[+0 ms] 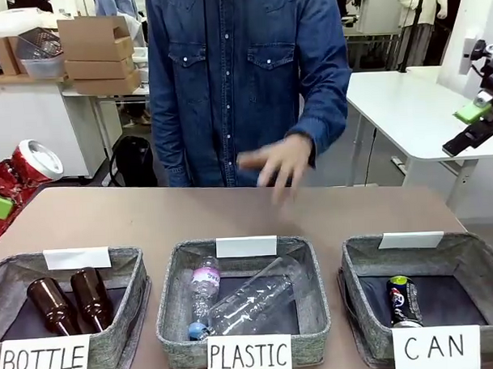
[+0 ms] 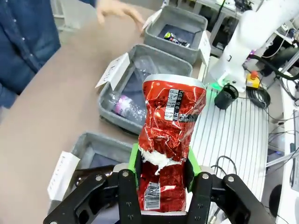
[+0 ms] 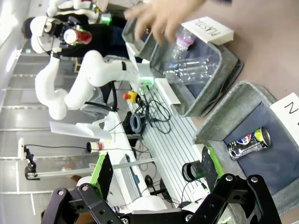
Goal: Sort the can waste into the basket.
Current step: Pick up the can waste from the table and place it in the right Fabric basket.
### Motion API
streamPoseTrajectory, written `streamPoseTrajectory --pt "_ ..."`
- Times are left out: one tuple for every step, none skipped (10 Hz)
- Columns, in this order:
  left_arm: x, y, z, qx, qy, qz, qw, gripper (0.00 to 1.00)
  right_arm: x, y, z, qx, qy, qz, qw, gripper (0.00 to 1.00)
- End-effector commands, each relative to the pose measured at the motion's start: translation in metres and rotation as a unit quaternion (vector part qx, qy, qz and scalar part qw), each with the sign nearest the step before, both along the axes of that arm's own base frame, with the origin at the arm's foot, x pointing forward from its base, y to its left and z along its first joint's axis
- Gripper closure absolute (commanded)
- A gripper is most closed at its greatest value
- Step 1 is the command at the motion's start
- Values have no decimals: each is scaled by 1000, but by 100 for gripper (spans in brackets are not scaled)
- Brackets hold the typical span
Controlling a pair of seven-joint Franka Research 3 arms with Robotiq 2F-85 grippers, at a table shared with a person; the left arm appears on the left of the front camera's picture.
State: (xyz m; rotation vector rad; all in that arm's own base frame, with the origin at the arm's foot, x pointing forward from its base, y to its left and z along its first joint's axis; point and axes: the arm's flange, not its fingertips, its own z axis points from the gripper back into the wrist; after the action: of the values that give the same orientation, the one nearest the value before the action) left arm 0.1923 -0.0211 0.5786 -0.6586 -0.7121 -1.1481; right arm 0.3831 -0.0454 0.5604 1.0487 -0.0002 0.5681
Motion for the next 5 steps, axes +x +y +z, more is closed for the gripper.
streamPoseTrajectory --pt "-2 4 -1 2 -9 -5 1000 73 0 -1 0 -2 -11 2 1000 0" --pt "0 0 0 0 0 0 1000 57 0 0 0 0 0 0 1000 0" --pt "27 -50 -11 5 -13 -61 998 57 -9 0 8 -1 8 40 999 0" --pt "49 -106 -19 -3 -16 -124 992 57 -19 -11 11 -31 18 41 999 0" --pt "67 -168 -24 17 -28 -166 986 57 -36 -46 17 -16 58 13 998 0"
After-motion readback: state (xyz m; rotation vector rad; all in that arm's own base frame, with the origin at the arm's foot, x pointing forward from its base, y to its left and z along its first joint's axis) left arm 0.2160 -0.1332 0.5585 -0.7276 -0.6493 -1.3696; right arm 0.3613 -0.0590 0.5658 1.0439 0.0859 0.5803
